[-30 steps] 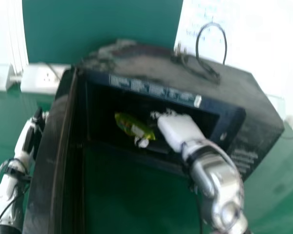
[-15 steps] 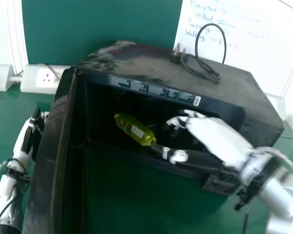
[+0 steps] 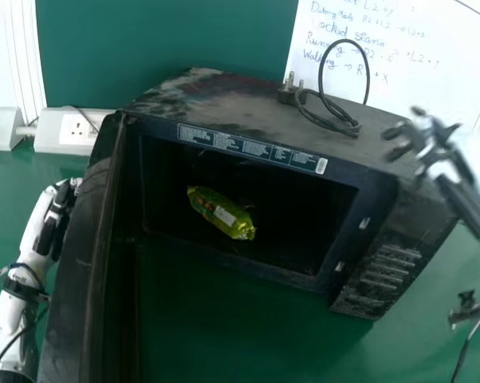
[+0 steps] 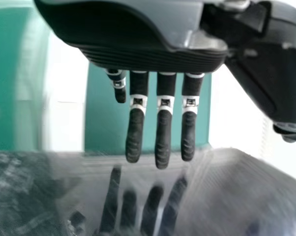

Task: Put biscuit inside oven

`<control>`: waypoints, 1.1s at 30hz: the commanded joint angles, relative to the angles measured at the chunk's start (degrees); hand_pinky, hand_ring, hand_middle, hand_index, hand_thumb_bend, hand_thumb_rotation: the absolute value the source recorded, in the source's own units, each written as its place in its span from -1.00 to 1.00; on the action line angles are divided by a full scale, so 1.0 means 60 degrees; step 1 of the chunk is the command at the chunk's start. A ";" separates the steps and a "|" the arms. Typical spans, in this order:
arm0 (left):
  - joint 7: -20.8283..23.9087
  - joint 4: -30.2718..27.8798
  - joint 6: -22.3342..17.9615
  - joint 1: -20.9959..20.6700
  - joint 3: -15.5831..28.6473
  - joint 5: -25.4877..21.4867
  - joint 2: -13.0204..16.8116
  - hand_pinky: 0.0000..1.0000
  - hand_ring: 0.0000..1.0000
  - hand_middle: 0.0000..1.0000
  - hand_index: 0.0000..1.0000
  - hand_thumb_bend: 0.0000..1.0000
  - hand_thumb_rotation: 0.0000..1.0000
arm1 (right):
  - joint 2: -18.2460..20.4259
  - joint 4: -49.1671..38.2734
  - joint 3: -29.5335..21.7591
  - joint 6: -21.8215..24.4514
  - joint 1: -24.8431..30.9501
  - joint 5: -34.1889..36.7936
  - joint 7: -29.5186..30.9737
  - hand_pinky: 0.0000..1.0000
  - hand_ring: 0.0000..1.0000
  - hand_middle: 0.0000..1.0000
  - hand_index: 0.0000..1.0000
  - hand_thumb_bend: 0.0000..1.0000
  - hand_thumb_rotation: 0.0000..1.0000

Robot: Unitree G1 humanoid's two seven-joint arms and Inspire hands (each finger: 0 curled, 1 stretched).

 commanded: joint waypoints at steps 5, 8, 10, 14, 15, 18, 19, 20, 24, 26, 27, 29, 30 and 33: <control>0.0371 -0.0600 -0.0658 0.0405 -0.0495 0.1118 0.0293 -0.42 -0.30 -0.14 -0.02 0.03 -0.86 | -0.0005 0.1306 -0.0607 -0.1578 0.0323 0.0232 -0.1258 -0.53 -0.36 -0.16 -0.01 0.02 -0.67; 0.0484 -0.0987 -0.0530 0.0528 -0.0661 0.1274 0.0352 -0.44 -0.32 -0.15 -0.02 0.03 -0.88 | -0.0207 0.1795 -0.0774 -0.2191 0.0463 0.0188 -0.1559 -0.60 -0.45 -0.19 -0.02 0.02 -0.66; 0.0608 -0.1081 -0.0679 0.0561 -0.0736 0.1511 0.0430 -0.45 -0.33 -0.17 -0.02 0.04 -0.89 | -0.0259 0.1924 -0.0803 -0.2366 0.0537 0.0071 -0.1815 -0.63 -0.49 -0.23 -0.02 0.02 -0.65; 0.1009 -0.1026 -0.1054 0.0575 -0.0827 0.2139 0.0586 -0.41 -0.32 -0.20 -0.02 0.04 -0.88 | -0.0354 0.2006 -0.0837 -0.2423 0.0692 -0.0001 -0.2181 -0.62 -0.50 -0.27 -0.02 0.02 -0.66; 0.1092 -0.0972 -0.1156 0.0564 -0.0845 0.2254 0.0610 -0.40 -0.32 -0.20 -0.02 0.04 -0.88 | -0.0380 0.2037 -0.0854 -0.2408 0.0719 0.0015 -0.2233 -0.61 -0.50 -0.27 -0.02 0.03 -0.65; 0.1176 -0.0816 -0.1420 0.0533 -0.0932 0.2354 0.0688 -0.39 -0.32 -0.21 -0.02 0.04 -0.88 | -0.0413 0.2006 -0.0855 -0.2297 0.0793 -0.0072 -0.2450 -0.61 -0.50 -0.25 -0.03 0.03 -0.65; 0.1174 -0.0715 -0.1519 0.0509 -0.0962 0.2336 0.0718 -0.39 -0.33 -0.21 -0.02 0.04 -0.88 | -0.0431 0.2046 -0.0866 -0.2355 0.0810 -0.0042 -0.2483 -0.62 -0.51 -0.25 -0.03 0.03 -0.65; 0.1171 -0.0615 -0.1597 0.0484 -0.0994 0.2306 0.0747 -0.40 -0.34 -0.21 -0.02 0.05 -0.88 | -0.0447 0.2064 -0.0874 -0.2371 0.0830 -0.0020 -0.2517 -0.63 -0.51 -0.25 -0.03 0.03 -0.65; 0.1195 -0.0275 -0.1823 0.0384 -0.1074 0.2257 0.0823 -0.41 -0.35 -0.22 -0.02 0.05 -0.87 | -0.0463 0.2087 -0.0899 -0.2377 0.0895 0.0109 -0.2622 -0.65 -0.54 -0.26 -0.03 0.03 -0.65; 0.1238 -0.0286 -0.1810 0.0394 -0.1076 0.2305 0.0868 -0.42 -0.35 -0.22 -0.02 0.05 -0.87 | -0.0499 0.2140 -0.0900 -0.2491 0.0932 0.0296 -0.2578 -0.64 -0.52 -0.26 -0.03 0.03 -0.66; 0.1279 -0.0303 -0.1814 0.0398 -0.1071 0.2362 0.0887 -0.41 -0.35 -0.22 -0.02 0.05 -0.87 | -0.0527 0.2165 -0.0897 -0.2550 0.0957 0.0317 -0.2576 -0.65 -0.52 -0.26 -0.03 0.02 -0.66; 0.1315 -0.0336 -0.1797 0.0403 -0.1078 0.2393 0.0896 -0.41 -0.35 -0.21 -0.02 0.05 -0.88 | -0.0573 0.2203 -0.0875 -0.2618 0.0995 0.0268 -0.2632 -0.64 -0.51 -0.25 -0.02 0.02 -0.66; 0.1354 -0.0325 -0.1818 0.0395 -0.1076 0.2427 0.0901 -0.41 -0.35 -0.20 -0.02 0.04 -0.88 | -0.0584 0.2226 -0.0865 -0.2651 0.1004 0.0255 -0.2664 -0.64 -0.51 -0.25 -0.02 0.02 -0.66; 0.1370 -0.0312 -0.1804 0.0384 -0.1105 0.2413 0.0928 -0.42 -0.35 -0.19 -0.02 0.04 -0.87 | -0.0502 0.2091 -0.0838 -0.2412 0.0997 0.0191 -0.2832 -0.67 -0.54 -0.27 -0.02 0.02 -0.66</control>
